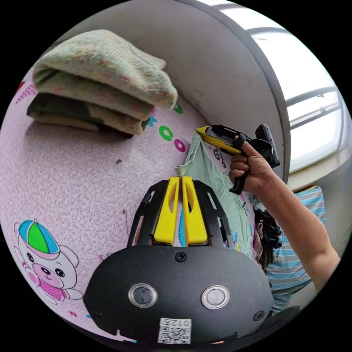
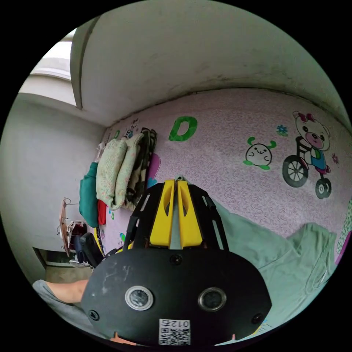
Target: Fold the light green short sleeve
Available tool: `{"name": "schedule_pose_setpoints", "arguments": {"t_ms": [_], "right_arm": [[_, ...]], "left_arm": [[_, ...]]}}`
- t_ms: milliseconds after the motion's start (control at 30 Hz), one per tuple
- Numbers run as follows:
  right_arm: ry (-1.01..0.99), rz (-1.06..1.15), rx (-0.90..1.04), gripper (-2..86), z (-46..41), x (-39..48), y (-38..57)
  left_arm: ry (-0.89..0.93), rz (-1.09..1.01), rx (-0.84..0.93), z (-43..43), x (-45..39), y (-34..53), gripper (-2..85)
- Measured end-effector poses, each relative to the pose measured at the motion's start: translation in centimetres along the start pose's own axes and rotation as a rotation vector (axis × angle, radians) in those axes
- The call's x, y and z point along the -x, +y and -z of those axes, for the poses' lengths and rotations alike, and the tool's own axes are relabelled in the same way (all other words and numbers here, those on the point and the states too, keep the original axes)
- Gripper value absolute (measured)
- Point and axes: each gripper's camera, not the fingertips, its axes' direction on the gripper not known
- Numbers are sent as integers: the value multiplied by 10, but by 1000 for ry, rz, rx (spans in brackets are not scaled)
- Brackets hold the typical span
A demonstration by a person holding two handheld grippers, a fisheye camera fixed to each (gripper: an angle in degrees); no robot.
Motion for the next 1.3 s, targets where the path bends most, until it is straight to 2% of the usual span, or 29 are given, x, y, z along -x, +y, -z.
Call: {"name": "schedule_pose_setpoints", "arguments": {"t_ms": [167, 333, 467, 567, 667, 733, 900, 1133, 1300], "right_arm": [[82, 83, 74, 9, -40, 27, -1], [56, 145, -45, 62, -26, 48, 7], [98, 170, -127, 56, 15, 37, 30], [207, 70, -152, 32, 47, -5, 64], [264, -133, -187, 3, 75, -56, 102], [233, -247, -225, -4, 86, -82, 127], [266, -305, -169, -7, 70, -86, 143], [438, -274, -176, -9, 51, -58, 160], [460, -289, -200, -9, 52, -43, 185]], "left_arm": [[-1, 41, -19, 1, 6, 5, 9], [-101, 79, -83, 18, 11, 3, 8], [-208, -125, -156, 32, -28, -6, 7], [-185, -310, -59, 6, -70, -31, 8], [-181, -397, 19, -29, -100, -58, 7], [-207, -420, 80, -53, -111, -73, 7], [-361, -422, 291, -110, -122, -90, 6], [-424, -407, 199, -101, -129, -75, 4], [-512, -363, 172, -100, -142, -64, 3]]}}
